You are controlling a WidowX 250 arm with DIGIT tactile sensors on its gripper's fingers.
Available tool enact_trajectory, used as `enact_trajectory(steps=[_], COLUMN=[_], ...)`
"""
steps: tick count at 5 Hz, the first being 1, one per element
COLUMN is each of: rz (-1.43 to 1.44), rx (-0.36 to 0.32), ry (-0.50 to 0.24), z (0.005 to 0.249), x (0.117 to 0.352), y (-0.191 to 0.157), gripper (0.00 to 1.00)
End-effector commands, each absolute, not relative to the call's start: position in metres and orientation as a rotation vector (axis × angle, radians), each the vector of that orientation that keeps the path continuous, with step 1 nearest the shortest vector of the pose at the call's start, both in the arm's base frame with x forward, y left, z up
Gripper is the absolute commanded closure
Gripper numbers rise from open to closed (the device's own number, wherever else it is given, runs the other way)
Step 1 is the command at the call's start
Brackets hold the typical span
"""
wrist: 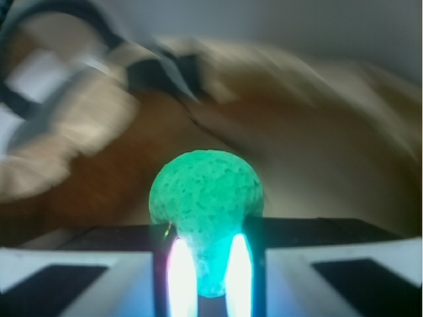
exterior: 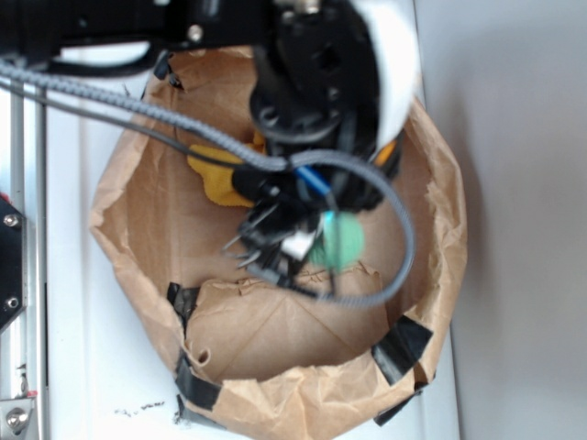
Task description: Grab the green ball.
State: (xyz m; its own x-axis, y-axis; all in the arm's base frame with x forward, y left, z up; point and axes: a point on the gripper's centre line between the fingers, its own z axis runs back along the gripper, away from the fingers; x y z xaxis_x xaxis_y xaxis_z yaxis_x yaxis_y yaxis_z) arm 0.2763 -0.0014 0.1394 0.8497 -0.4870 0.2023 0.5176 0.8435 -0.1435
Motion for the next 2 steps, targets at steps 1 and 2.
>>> enact_trajectory(steps=[1,2], rz=[-0.266,-0.249], rx=[0.11,0.104], ry=[-0.108,-0.138], z=[0.1665,0.1572], x=[0.2537,0.2552], y=[-0.0247,-0.026], gripper=[1.0,1.0])
